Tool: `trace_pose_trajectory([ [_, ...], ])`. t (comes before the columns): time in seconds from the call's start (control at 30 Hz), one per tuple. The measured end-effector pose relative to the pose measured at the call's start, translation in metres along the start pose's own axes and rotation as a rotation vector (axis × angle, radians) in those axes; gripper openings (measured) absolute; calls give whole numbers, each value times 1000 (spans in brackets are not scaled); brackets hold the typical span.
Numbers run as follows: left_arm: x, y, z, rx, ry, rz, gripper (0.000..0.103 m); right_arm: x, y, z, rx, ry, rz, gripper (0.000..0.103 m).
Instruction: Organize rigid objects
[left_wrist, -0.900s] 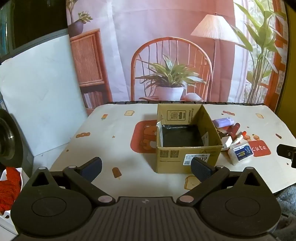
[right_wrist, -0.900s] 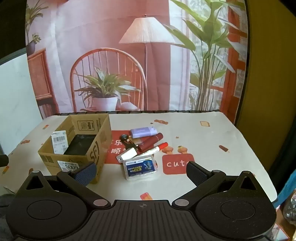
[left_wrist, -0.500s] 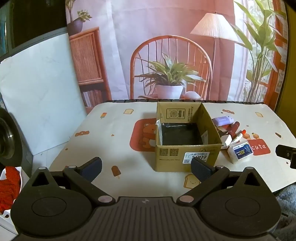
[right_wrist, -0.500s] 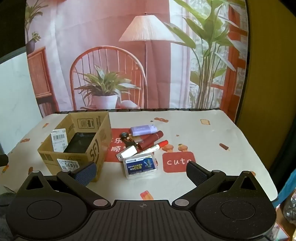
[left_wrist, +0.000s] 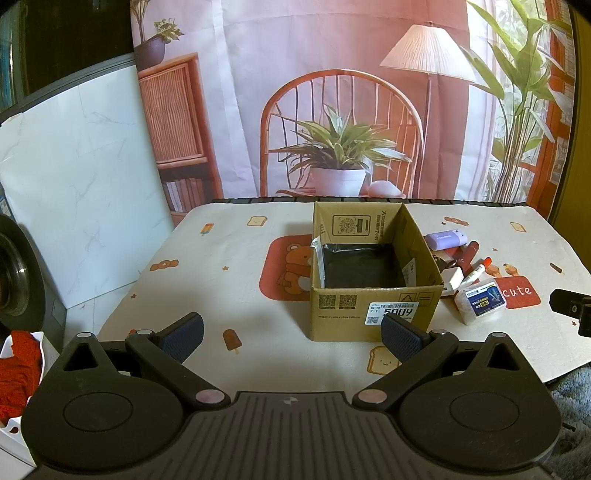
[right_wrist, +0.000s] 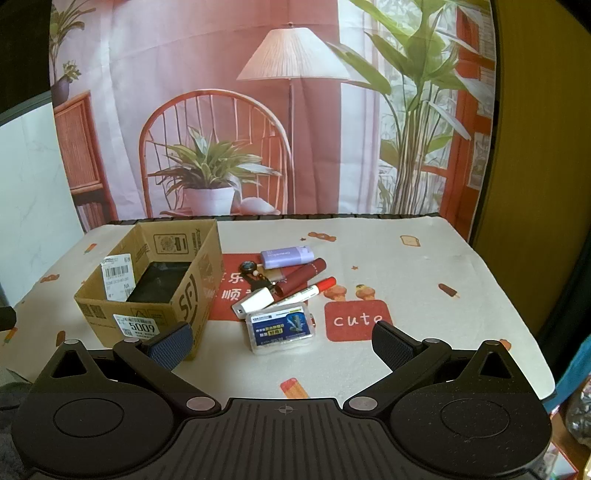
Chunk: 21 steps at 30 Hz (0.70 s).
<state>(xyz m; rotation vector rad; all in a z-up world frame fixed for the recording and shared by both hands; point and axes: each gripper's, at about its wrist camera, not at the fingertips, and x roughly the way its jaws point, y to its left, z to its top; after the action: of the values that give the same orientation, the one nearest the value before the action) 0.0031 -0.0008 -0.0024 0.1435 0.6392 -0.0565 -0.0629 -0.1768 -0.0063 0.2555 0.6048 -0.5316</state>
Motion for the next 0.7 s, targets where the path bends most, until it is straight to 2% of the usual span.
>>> trace_pose_trajectory([
  [0.7,0,0,0,-1,2,0,103,1,0,1,-1,3,0,103],
])
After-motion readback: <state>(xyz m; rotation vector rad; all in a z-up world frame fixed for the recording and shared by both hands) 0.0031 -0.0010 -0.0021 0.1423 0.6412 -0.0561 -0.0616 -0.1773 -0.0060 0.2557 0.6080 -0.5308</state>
